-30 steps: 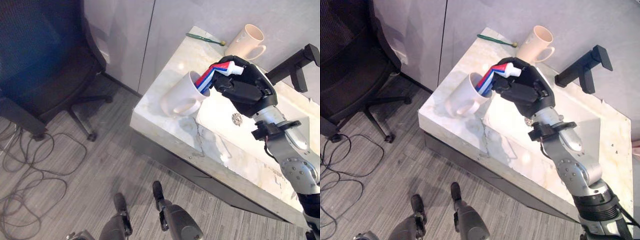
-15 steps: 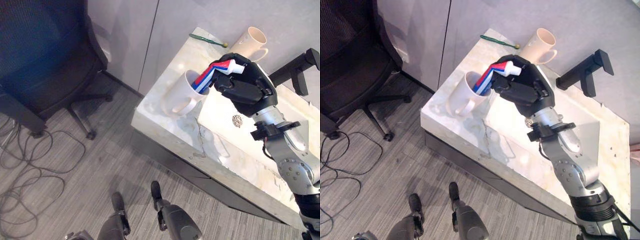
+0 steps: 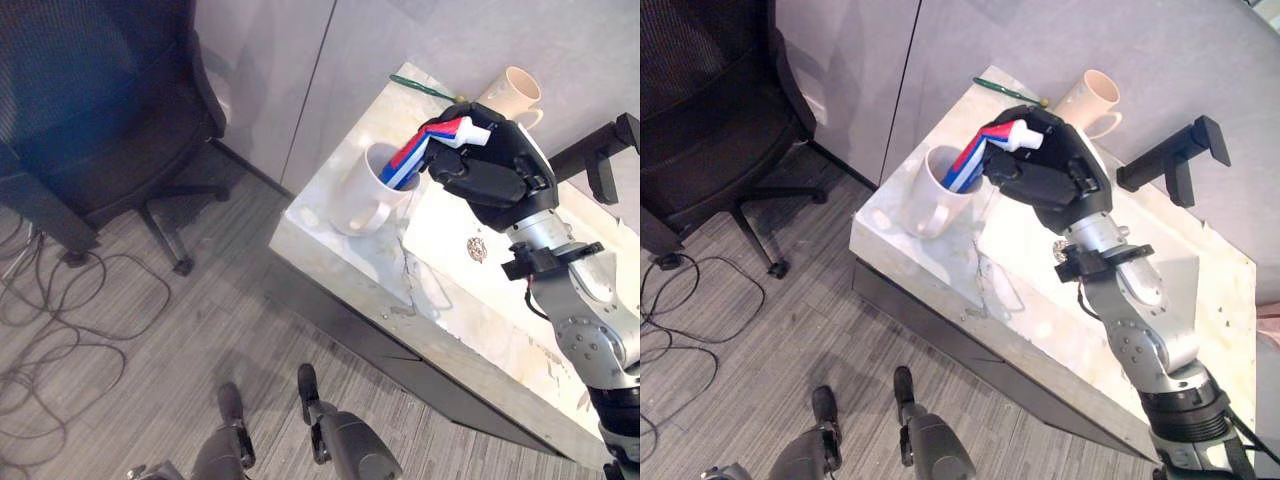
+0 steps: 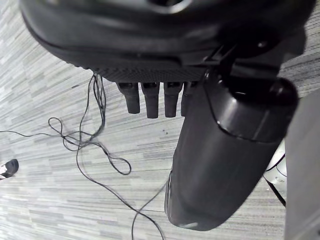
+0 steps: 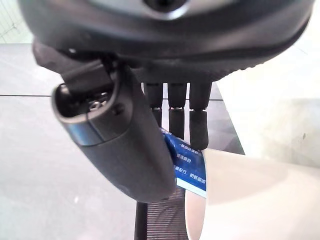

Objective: Organize the bathroom.

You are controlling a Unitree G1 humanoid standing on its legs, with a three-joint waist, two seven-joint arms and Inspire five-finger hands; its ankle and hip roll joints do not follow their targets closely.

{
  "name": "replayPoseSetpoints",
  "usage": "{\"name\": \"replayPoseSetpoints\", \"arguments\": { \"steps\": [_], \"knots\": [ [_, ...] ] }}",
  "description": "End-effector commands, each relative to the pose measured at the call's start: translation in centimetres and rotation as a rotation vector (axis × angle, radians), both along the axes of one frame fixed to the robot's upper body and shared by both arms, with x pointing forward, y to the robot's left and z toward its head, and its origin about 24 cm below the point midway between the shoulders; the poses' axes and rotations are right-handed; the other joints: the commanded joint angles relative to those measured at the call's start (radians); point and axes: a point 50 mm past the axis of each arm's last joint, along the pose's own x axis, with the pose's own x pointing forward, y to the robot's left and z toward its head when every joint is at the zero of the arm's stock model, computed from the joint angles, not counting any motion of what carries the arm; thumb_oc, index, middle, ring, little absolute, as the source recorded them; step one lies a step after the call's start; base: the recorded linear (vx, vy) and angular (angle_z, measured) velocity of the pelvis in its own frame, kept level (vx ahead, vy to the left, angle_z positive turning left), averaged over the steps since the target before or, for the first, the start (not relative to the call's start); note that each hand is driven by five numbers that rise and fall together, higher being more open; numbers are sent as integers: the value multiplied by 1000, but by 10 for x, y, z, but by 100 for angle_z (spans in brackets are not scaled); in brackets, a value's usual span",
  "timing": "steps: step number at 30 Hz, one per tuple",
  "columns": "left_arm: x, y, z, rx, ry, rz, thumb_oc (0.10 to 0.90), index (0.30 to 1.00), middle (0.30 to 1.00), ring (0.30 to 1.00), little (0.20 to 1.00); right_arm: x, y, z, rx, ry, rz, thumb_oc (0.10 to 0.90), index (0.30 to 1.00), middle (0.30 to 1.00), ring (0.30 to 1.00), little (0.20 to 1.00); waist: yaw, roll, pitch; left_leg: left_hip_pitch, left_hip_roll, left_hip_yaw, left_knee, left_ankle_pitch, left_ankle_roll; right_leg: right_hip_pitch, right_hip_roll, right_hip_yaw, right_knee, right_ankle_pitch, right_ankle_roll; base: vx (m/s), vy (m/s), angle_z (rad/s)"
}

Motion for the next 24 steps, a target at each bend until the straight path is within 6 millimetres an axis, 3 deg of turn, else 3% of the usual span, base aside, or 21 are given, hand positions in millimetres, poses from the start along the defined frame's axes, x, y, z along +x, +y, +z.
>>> {"name": "replayPoseSetpoints", "arguments": {
  "steps": [1, 21, 24],
  "knots": [
    [-49, 20, -1, 73, 160, 67, 800, 900, 900, 900, 900, -23, -14, 60, 138, -376, -45, 400, 300, 300, 300, 300, 18, -2, -46, 94, -7, 47, -130, -15, -4, -47, 60, 58, 81, -40, 53, 10, 4, 4],
    [-45, 20, 0, 81, 151, 62, 800, 900, 900, 900, 900, -21, -18, 62, 136, -375, -61, 400, 300, 300, 300, 300, 11, -6, -35, 88, -6, 54, -112, -29, 0, -54, 62, 70, 88, -40, 55, 1, 1, 0],
    [-45, 21, 0, 83, 149, 65, 800, 900, 900, 900, 900, -22, -19, 61, 137, -372, -59, 453, 380, 380, 380, 380, 10, -9, -36, 83, -5, 55, -111, -25, -1, -59, 62, 72, 88, -35, 54, 0, 0, 0]
  ]
}}
